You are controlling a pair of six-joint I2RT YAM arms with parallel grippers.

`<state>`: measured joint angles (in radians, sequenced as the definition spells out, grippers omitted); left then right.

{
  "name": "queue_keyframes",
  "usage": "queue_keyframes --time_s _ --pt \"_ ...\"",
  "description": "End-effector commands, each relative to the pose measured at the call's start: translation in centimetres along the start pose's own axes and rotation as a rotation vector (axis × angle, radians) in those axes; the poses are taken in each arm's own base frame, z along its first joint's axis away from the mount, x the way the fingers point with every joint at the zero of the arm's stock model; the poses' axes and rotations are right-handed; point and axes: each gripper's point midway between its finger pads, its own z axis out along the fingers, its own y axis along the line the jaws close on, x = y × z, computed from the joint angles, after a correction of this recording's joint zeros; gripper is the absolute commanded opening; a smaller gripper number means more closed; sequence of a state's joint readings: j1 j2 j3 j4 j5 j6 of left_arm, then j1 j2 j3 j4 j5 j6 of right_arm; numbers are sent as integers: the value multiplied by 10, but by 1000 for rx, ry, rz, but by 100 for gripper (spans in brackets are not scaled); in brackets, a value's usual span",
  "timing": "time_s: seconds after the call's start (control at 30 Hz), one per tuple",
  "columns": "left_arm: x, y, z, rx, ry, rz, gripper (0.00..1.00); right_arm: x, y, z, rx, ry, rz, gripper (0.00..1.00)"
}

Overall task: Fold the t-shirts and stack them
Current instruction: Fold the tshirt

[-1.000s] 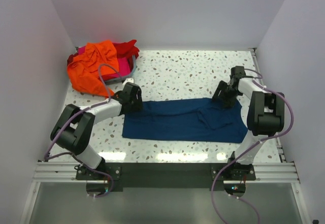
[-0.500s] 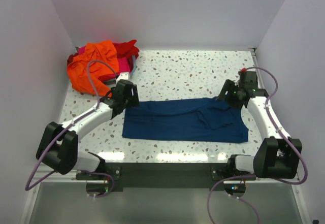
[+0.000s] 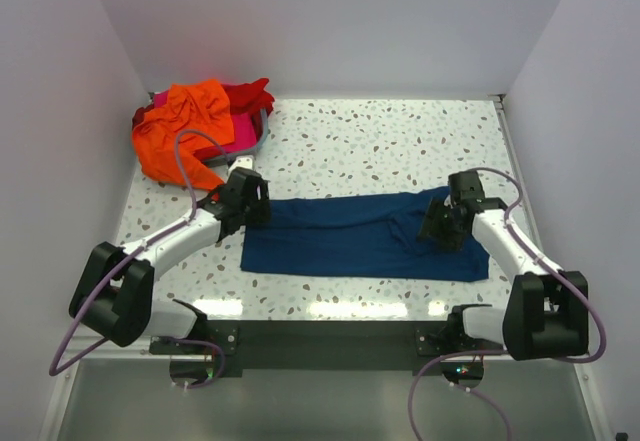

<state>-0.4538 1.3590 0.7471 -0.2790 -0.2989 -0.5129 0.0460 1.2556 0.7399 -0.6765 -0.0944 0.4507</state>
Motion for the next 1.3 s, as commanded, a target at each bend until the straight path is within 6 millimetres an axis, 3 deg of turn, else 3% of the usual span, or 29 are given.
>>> queue_keyframes --time_s 0.0,0.23,0.5,0.63,0.83,1.0,1.27 --pt "-6 0 -4 9 -23 -15 73 -6 4 6 11 -38 3 58" --pt "-3 2 -3 2 -19 -10 73 6 0 23 54 -11 -9 52" --pt "-2 3 -2 -2 -15 -5 73 6 3 39 60 8 -15 46" --pt "-2 4 -2 -6 -16 -4 73 7 4 42 66 17 -18 36" --pt "-2 4 -1 -7 -15 -3 73 4 6 30 64 -3 -30 31" --pt "1 2 1 2 -7 -3 73 4 3 26 82 -2 -39 40" --pt "5 3 3 4 -2 -5 73 -1 11 15 53 -30 -30 40"
